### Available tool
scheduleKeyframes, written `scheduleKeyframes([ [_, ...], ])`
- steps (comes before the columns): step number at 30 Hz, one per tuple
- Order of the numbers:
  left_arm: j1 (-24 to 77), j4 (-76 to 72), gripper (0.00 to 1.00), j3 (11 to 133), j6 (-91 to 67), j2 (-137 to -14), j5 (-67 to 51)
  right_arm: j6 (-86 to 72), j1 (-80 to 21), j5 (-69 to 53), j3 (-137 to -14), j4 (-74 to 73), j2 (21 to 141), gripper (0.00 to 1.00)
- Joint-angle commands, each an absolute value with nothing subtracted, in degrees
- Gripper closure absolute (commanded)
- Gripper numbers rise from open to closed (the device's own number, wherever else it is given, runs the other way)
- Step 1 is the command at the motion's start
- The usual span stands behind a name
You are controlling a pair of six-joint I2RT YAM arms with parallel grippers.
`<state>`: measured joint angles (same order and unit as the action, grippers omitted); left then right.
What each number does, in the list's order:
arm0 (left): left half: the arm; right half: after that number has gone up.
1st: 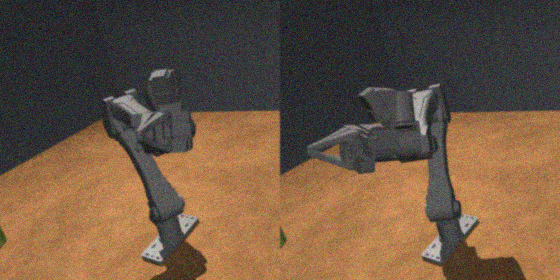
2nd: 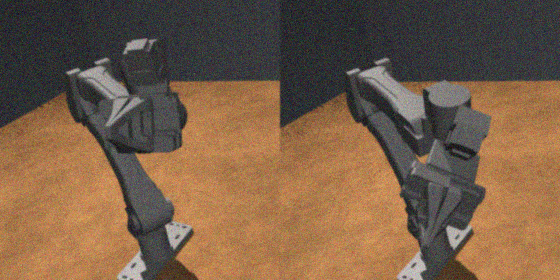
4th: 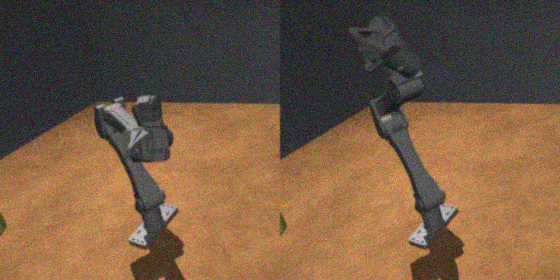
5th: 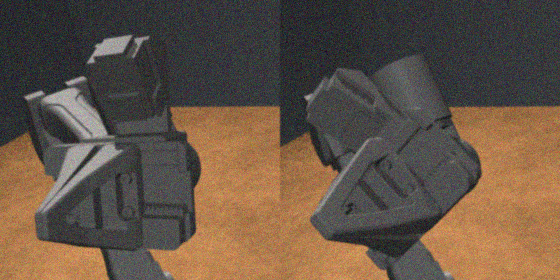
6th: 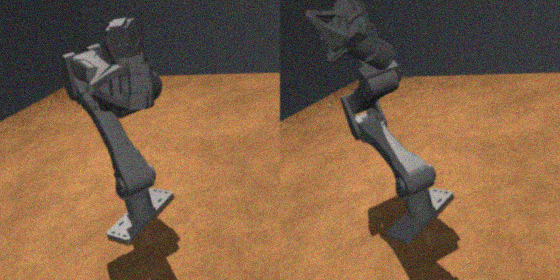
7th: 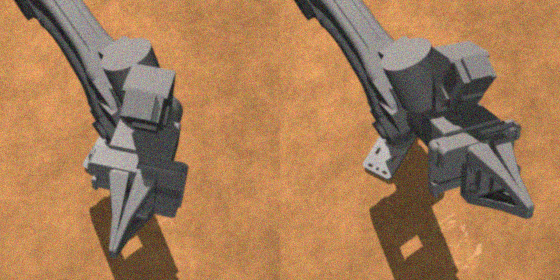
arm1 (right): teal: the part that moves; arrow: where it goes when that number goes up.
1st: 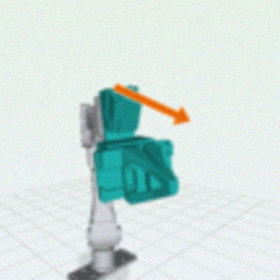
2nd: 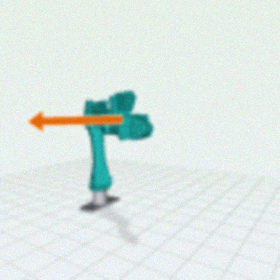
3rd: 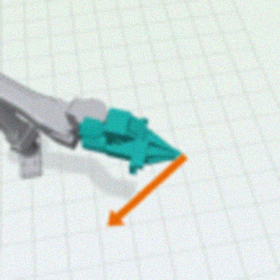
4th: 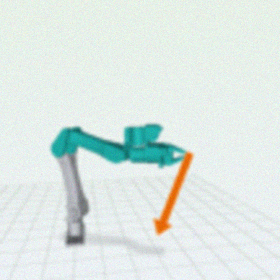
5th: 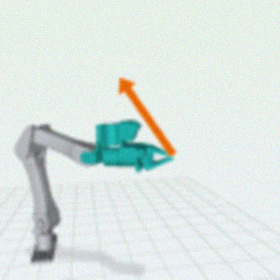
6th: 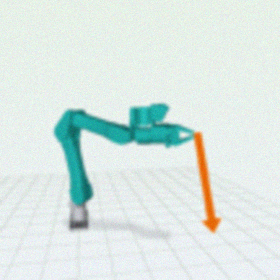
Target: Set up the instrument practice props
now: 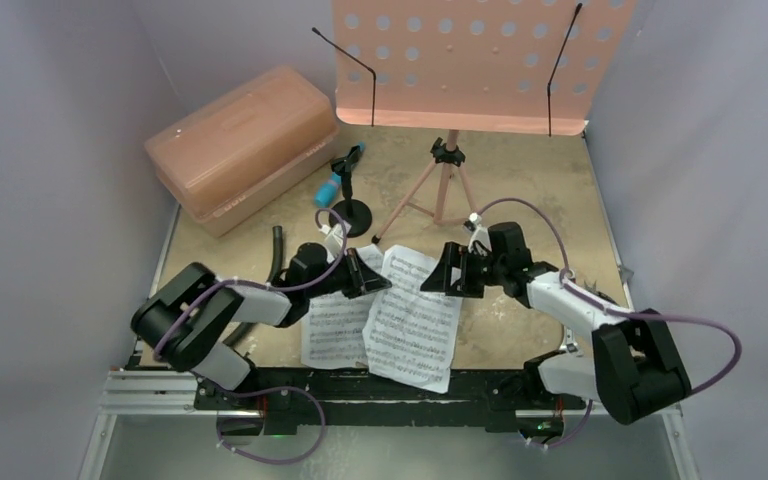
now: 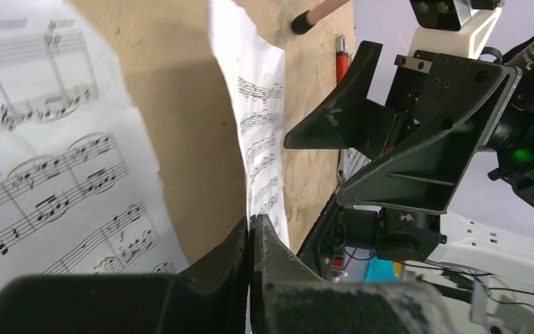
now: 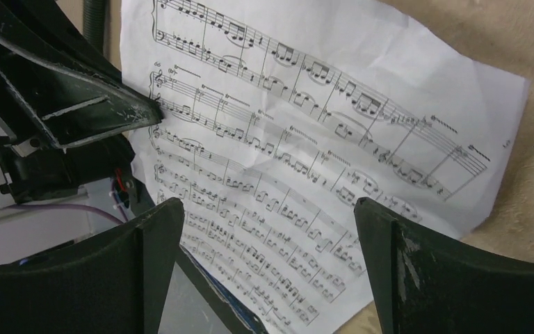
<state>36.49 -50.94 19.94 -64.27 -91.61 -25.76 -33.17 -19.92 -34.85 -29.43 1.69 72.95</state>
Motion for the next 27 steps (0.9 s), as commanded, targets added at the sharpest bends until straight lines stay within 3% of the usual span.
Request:
scheduleKeyframes([
  [1,36.37,-30.71,1.00,26.01,-51.93,-79.48,-20.70,-30.80,-20.25,-32.38,-33.29,-2.60,65.80,0.04],
  [8,36.31,-10.27,1.00,31.62,-42.77,-62.56,-13.40,-30.60,-20.22,-31.48,-35.76,-5.96,55.27,0.02],
  [17,36.36,-9.22,1.00,34.81,-40.18,-50.15,-19.01,-29.14,-20.25,-31.89,-41.15,-6.68,45.48,0.02],
  [27,36.33,-6.59,1.00,45.74,-31.16,-44.89,-25.35,-31.87,-20.20,-32.60,-37.89,0.62,34.40,0.02],
])
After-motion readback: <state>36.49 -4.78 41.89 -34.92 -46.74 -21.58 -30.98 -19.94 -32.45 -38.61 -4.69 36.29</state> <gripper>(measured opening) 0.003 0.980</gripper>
